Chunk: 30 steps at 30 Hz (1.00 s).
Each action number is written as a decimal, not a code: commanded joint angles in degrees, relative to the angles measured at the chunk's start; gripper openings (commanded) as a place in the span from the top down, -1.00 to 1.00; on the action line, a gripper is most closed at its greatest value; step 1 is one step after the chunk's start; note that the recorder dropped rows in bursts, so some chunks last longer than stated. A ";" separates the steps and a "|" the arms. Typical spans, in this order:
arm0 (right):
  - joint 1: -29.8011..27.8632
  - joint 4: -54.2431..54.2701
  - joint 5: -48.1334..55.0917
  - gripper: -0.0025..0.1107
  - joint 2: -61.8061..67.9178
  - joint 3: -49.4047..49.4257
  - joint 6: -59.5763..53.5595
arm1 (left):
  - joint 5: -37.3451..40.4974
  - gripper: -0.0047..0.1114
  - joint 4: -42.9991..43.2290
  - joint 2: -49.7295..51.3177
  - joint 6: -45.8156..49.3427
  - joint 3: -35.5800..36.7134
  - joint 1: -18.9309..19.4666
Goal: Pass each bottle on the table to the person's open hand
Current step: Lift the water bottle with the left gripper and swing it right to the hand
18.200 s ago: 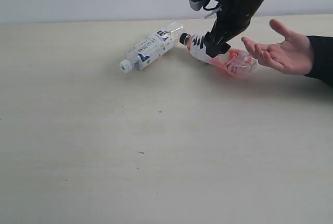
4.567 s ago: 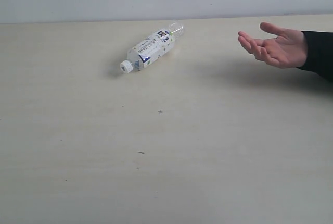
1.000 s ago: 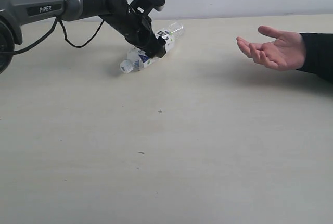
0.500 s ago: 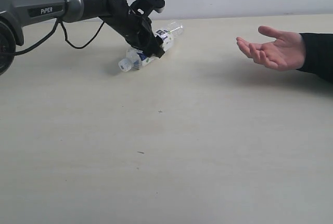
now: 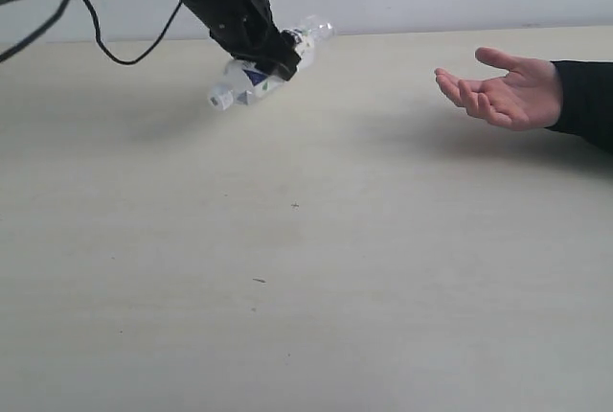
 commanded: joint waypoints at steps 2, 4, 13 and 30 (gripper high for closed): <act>-0.23 0.00 -0.17 0.92 -0.26 0.13 -0.01 | 6.87 0.92 5.62 -8.36 -9.83 2.96 -0.28; -0.23 0.00 -0.17 0.92 -0.26 0.13 -0.01 | 5.93 0.92 5.97 -11.68 -12.30 7.88 -0.28; -0.23 0.00 -0.17 0.92 -0.26 0.13 -0.01 | -18.35 0.92 6.07 -32.47 -30.42 36.72 -4.87; -0.23 0.00 -0.17 0.92 -0.26 0.13 -0.01 | -66.54 0.92 -9.04 -29.29 -55.49 48.46 -30.48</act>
